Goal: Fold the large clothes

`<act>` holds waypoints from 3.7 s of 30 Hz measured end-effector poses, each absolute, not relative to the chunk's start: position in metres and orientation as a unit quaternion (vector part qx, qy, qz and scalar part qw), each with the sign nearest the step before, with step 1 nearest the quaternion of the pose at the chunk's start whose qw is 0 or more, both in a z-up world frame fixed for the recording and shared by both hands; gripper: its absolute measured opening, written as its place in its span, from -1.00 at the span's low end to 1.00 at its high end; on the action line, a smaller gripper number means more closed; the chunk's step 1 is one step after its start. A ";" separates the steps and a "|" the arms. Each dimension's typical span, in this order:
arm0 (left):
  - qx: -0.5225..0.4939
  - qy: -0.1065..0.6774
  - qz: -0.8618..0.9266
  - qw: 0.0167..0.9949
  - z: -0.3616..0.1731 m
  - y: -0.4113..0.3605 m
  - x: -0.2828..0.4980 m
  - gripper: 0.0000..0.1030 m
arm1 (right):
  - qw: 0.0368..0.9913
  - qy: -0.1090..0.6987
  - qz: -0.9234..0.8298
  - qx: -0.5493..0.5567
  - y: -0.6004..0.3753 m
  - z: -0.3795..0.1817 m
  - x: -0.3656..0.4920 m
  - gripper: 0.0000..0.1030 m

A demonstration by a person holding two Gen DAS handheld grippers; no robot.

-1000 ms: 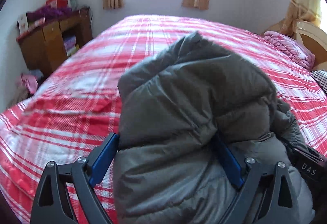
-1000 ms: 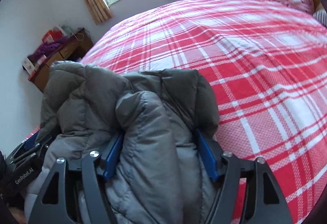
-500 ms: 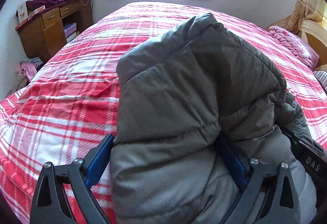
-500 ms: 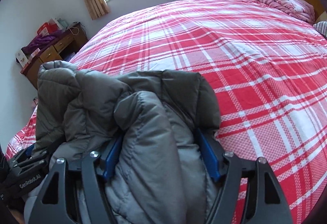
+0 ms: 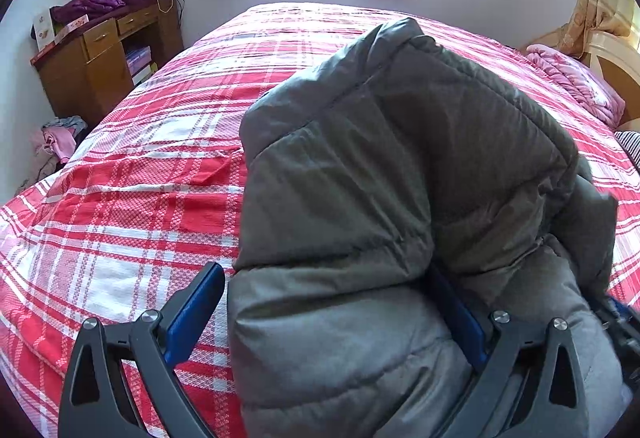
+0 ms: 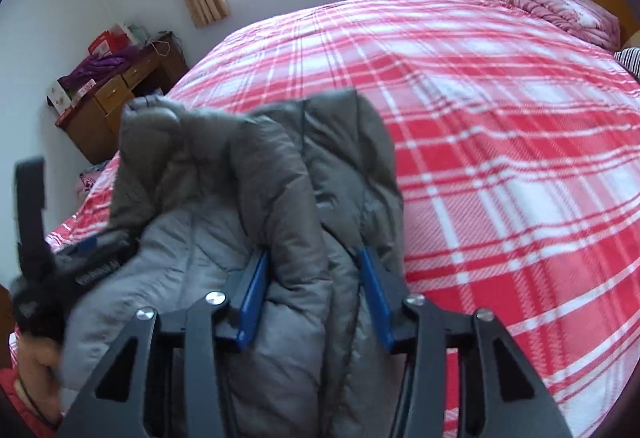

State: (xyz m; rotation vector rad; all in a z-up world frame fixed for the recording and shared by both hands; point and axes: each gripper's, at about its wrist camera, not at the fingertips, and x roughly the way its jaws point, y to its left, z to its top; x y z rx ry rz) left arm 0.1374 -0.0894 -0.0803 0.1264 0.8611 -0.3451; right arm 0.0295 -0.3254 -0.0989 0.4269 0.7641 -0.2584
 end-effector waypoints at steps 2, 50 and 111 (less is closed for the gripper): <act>0.070 0.416 -0.162 0.892 -0.079 -0.092 0.137 0.96 | 0.898 0.362 -0.130 0.213 -0.323 -0.111 0.031 -0.02; -0.190 0.358 -0.272 0.873 -0.018 0.075 0.070 0.25 | 0.853 0.376 0.182 0.313 -0.232 -0.088 0.049 -0.25; 0.006 0.376 0.020 0.926 -0.062 0.215 0.146 0.46 | 0.920 0.379 0.095 0.039 0.009 -0.100 0.259 -0.26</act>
